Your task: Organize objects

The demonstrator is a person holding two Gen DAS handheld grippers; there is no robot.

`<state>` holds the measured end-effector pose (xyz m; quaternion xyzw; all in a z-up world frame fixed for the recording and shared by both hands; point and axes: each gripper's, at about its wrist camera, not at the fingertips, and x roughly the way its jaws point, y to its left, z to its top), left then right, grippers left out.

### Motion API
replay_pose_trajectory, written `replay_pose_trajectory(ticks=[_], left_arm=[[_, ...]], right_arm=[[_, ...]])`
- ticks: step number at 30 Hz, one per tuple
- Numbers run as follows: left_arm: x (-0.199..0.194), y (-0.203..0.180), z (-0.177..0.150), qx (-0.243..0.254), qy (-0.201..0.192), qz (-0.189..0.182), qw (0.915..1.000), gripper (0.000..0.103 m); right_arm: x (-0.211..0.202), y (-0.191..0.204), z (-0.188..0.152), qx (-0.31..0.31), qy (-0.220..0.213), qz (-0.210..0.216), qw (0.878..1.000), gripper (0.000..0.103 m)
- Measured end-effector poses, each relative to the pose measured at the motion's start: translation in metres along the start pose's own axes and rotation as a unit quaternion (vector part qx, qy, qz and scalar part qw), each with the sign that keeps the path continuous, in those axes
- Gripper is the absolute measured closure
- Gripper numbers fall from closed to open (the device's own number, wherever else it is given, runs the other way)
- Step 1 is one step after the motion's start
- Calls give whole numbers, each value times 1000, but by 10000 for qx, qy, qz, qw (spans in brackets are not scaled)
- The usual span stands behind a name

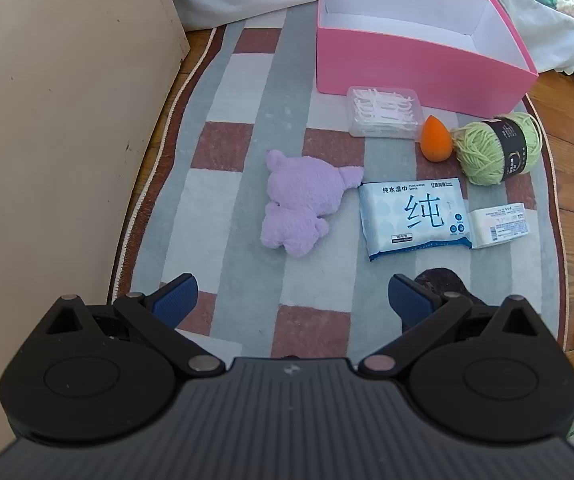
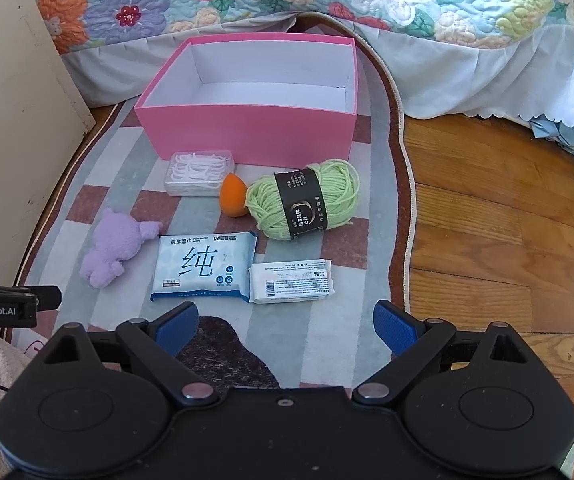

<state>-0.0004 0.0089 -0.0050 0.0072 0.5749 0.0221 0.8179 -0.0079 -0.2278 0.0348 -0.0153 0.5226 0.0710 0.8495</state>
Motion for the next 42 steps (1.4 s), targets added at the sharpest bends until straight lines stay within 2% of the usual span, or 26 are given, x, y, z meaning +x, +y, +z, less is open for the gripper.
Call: replay_pose_trajectory(ticks=[28, 42], left_arm=[[1, 0, -2, -34, 32, 2, 10000, 0], [3, -4, -3, -41, 75, -33, 10000, 0]], right_arm=[[2, -2, 2, 62, 111, 312, 9994, 2], [4, -2, 2, 36, 177, 306, 9994, 2]])
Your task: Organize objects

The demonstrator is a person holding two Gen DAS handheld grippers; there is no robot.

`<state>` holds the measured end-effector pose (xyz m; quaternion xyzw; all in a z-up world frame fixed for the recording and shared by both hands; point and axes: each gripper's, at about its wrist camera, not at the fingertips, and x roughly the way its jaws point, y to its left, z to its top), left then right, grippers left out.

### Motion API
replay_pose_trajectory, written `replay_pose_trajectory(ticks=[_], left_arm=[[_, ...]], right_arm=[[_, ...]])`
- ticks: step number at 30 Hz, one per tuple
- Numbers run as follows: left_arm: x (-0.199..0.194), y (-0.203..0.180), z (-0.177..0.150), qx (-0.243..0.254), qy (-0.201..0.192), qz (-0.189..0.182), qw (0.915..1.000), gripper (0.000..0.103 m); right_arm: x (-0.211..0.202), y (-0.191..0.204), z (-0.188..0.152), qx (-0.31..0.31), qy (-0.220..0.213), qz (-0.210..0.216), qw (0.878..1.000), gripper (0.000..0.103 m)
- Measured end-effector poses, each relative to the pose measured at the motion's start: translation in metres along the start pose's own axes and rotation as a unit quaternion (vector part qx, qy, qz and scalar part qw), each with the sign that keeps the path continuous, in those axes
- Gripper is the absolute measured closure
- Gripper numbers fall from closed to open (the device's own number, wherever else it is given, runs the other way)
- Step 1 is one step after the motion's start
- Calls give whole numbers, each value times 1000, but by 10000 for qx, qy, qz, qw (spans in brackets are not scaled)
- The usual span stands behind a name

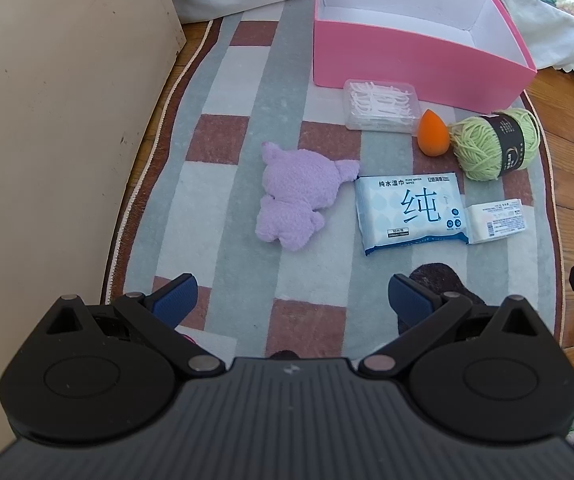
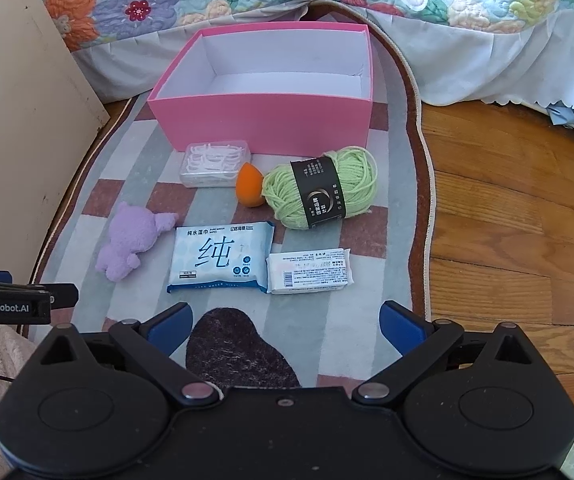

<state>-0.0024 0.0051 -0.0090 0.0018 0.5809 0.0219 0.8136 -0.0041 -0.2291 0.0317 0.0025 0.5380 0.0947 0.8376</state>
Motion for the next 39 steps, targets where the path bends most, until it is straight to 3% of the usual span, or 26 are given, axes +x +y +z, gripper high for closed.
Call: replay_pose_trajectory(ticks=[7, 15, 18, 22, 29, 32, 36, 39], left_arm=[[-1, 3, 3, -53, 71, -168, 9998, 0], [-33, 10, 18, -26, -410, -365, 9985, 0], [-38, 12, 25, 7, -440, -410, 9982, 0], [-36, 7, 27, 207, -351, -344, 9986, 0], [-20, -1, 30, 109, -185, -835, 9963, 0], [-12, -8, 34, 188, -288, -854, 9958, 0], [2, -4, 40, -303, -495, -1082, 9924, 0], [17, -10, 43, -276, -586, -1198, 9907, 0]], right_arm=[[-1, 1, 0, -15, -56, -34, 10000, 2], [-27, 5, 6, -657, -1024, -91, 9925, 2], [-30, 6, 6, -765, -1198, 173, 9897, 2], [-24, 6, 8, -790, -979, 554, 9905, 2], [-11, 8, 9, -898, -885, 890, 9880, 2], [-2, 12, 11, -1198, -975, 930, 9836, 2], [20, 10, 12, -1233, -966, 1078, 9818, 2], [35, 10, 9, -1186, -1198, 1015, 9804, 2]])
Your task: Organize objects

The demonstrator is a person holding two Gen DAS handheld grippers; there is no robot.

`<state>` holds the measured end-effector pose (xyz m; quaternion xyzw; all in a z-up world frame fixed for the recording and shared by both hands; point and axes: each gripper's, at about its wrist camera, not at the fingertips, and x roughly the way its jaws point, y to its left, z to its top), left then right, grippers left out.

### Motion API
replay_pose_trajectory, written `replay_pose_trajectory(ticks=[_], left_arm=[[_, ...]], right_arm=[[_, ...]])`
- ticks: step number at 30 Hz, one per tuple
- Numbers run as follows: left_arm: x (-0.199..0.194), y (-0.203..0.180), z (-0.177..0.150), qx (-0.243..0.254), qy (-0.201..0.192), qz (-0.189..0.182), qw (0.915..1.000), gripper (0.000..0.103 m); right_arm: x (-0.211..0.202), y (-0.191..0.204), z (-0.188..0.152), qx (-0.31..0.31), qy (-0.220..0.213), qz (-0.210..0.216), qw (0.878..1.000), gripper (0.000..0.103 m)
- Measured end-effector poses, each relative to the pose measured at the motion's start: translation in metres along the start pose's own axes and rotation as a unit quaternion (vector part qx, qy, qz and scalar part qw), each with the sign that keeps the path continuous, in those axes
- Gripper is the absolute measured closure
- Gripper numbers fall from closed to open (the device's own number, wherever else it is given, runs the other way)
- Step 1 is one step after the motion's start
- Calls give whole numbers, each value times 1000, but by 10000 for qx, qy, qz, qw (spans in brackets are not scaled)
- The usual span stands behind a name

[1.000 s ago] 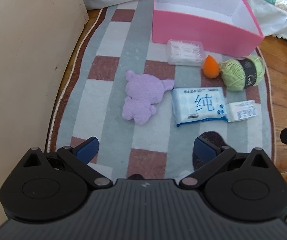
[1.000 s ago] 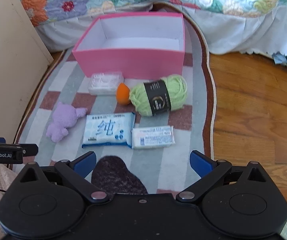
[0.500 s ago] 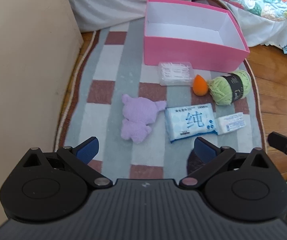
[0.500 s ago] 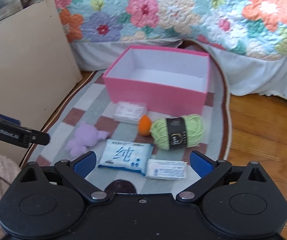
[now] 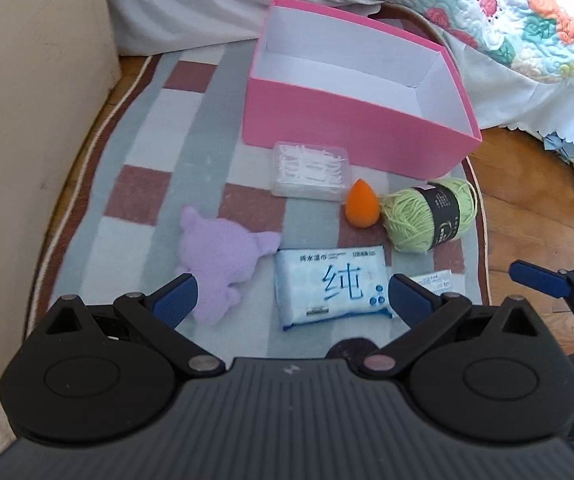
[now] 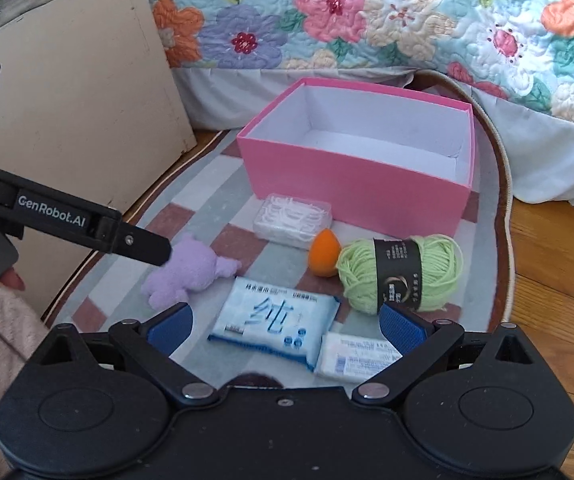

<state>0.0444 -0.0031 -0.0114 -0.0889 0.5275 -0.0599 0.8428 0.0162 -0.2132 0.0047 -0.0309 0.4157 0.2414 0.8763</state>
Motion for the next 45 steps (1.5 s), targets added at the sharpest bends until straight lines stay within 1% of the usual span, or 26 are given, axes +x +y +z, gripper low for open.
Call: replay_pose_trajectory(ticks=[3, 4, 6, 9, 12, 14, 15, 17, 20, 22, 24, 25, 26, 27, 30, 33, 34, 37, 40, 41, 42, 43, 45], left_arm=[[14, -3, -2, 113, -171, -21, 9998, 0], [19, -4, -3, 161, -175, -63, 9997, 1], [30, -6, -5, 197, -93, -203, 9996, 2], [45, -5, -10, 159, -34, -372, 9992, 3], [55, -6, -13, 234, -127, -229, 9994, 4], [60, -5, -14, 243, -158, -225, 9993, 8], [62, -4, -15, 260, -165, -299, 9991, 11], [67, -3, -18, 268, -175, -395, 9987, 14], [77, -3, -24, 320, -182, -437, 9984, 21], [84, -3, -27, 282, -159, -482, 9983, 26], [91, -2, -29, 214, -93, -573, 9981, 34], [94, -1, -30, 174, -37, -615, 9979, 36], [97, -1, -30, 164, 1, -611, 9980, 42], [99, -2, -31, 182, 31, -554, 9983, 43], [106, -2, -33, 211, 88, -362, 9991, 48], [113, 0, -37, 169, 198, -303, 9992, 50], [115, 1, -37, 143, 192, -267, 9994, 50], [116, 4, -37, 33, 194, -283, 9994, 49], [119, 5, -39, -23, 196, -172, 9997, 39], [119, 4, -40, 23, 184, -33, 9998, 34], [119, 2, -41, 111, 151, 101, 9998, 30], [120, 0, -41, 170, 127, 148, 9997, 30], [122, 3, -40, 63, 158, 30, 9999, 32]], right_arm=[[14, 1, -6, -225, -204, -151, 9994, 2], [20, 2, -10, -318, -220, -175, 9991, 2], [33, 2, -15, -367, -116, -292, 9988, 2], [49, -1, -28, -326, -68, -163, 9993, 2], [61, -5, -38, -223, -189, -68, 9996, 2], [70, -7, -41, -136, -111, 44, 9998, 3], [75, -7, -41, -136, -27, 121, 9998, 6], [81, -8, -41, -163, 60, 145, 9997, 13], [82, -8, -45, -164, -40, 168, 9997, 14], [84, -12, -48, -69, -47, 245, 9997, 19], [86, -13, -50, -52, -26, 232, 9997, 28], [88, -14, -50, -58, 13, 221, 9997, 30], [93, -13, -51, -49, 68, 228, 9997, 34], [95, -14, -50, -26, 108, 235, 9997, 37], [97, -13, -49, -35, 112, 313, 9994, 40], [100, -12, -46, -20, 156, 462, 9988, 42], [102, -10, -45, -20, 237, 518, 9984, 43], [110, -8, -46, -56, 451, 406, 9981, 43], [113, -9, -43, -36, 603, 378, 9975, 43], [115, -9, -42, -35, 710, 329, 9969, 44], [117, -11, -42, 43, 861, 319, 9958, 44], [120, -14, -44, 205, 1058, 363, 9935, 44], [117, -16, -47, 326, 988, 379, 9938, 45]])
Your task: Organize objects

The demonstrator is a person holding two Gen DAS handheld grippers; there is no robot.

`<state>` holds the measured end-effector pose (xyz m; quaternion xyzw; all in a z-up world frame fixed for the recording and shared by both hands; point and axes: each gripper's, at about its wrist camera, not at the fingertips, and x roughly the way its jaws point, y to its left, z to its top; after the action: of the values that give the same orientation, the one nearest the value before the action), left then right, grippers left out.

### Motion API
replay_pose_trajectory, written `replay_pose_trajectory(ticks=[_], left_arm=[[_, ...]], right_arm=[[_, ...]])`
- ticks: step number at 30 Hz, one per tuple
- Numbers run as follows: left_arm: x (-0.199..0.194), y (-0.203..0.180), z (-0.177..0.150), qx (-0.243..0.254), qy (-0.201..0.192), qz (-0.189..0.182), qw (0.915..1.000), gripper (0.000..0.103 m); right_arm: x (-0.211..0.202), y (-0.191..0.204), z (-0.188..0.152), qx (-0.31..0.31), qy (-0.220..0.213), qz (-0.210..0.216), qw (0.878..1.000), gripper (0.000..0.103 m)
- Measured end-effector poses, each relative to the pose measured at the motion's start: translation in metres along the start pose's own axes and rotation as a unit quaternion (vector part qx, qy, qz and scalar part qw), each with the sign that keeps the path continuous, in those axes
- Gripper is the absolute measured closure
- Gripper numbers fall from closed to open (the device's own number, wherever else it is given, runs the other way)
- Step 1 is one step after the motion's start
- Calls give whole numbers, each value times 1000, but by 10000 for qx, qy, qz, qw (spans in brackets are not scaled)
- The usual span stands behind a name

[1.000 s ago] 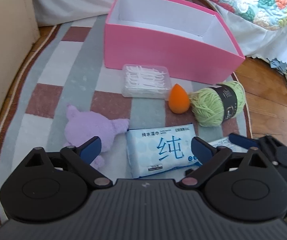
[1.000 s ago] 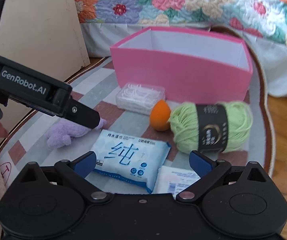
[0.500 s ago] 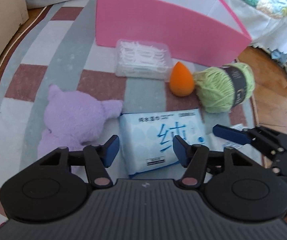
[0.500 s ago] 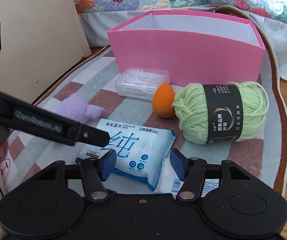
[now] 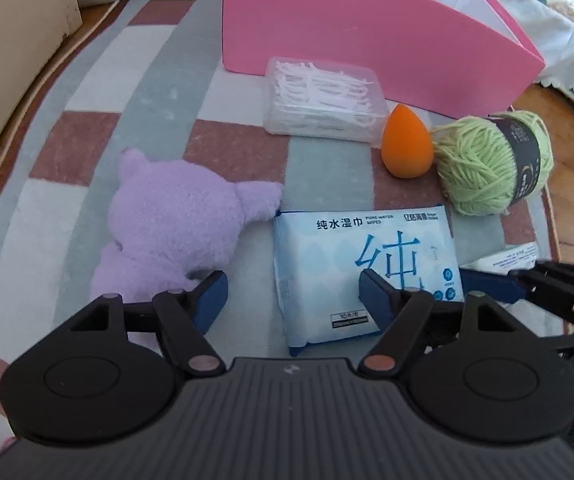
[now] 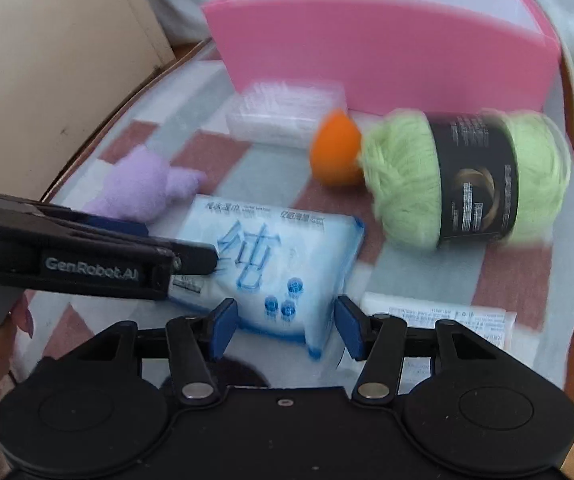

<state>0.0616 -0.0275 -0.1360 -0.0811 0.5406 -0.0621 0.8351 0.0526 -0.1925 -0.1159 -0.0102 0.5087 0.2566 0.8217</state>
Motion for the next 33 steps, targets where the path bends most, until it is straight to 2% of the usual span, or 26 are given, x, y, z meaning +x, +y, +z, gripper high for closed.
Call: replay_pose_trajectory(ticks=[2, 3, 5, 10, 14, 15, 17, 18, 21, 27, 33], left_arm=[[1, 3, 2, -129, 16, -149, 9998, 37], [1, 3, 2, -127, 2, -194, 9997, 47], [1, 3, 3, -253, 36, -528, 9983, 61], [3, 5, 0, -337, 2, -636, 9974, 62], [4, 4, 0, -315, 5, -561, 9979, 60], [4, 3, 0, -289, 11, -535, 9981, 60], [3, 4, 1, -305, 13, -542, 9981, 61], [3, 4, 1, -317, 9, -568, 9979, 61], [2, 5, 2, -332, 24, -617, 9975, 63], [-8, 0, 0, -193, -115, -572, 9981, 64], [-21, 4, -2, -342, -312, -629, 9969, 64]], right_arm=[[0, 0, -3, 52, -76, 9, 10000, 48], [0, 1, -3, 97, -105, 40, 9999, 53], [0, 4, -3, 91, -181, 26, 9998, 57], [-2, 5, -7, -50, -342, 43, 9994, 59], [-7, -21, -11, 534, -399, 607, 9959, 59], [-7, -24, -11, 645, -386, 641, 9951, 59], [-6, -25, -10, 739, -371, 612, 9947, 60], [-5, -21, -10, 726, -386, 558, 9950, 66], [-5, -4, -12, 402, -509, 221, 9976, 68], [-10, 7, -12, 198, -544, 64, 9983, 70], [-20, 16, -8, 55, -568, -49, 9984, 70]])
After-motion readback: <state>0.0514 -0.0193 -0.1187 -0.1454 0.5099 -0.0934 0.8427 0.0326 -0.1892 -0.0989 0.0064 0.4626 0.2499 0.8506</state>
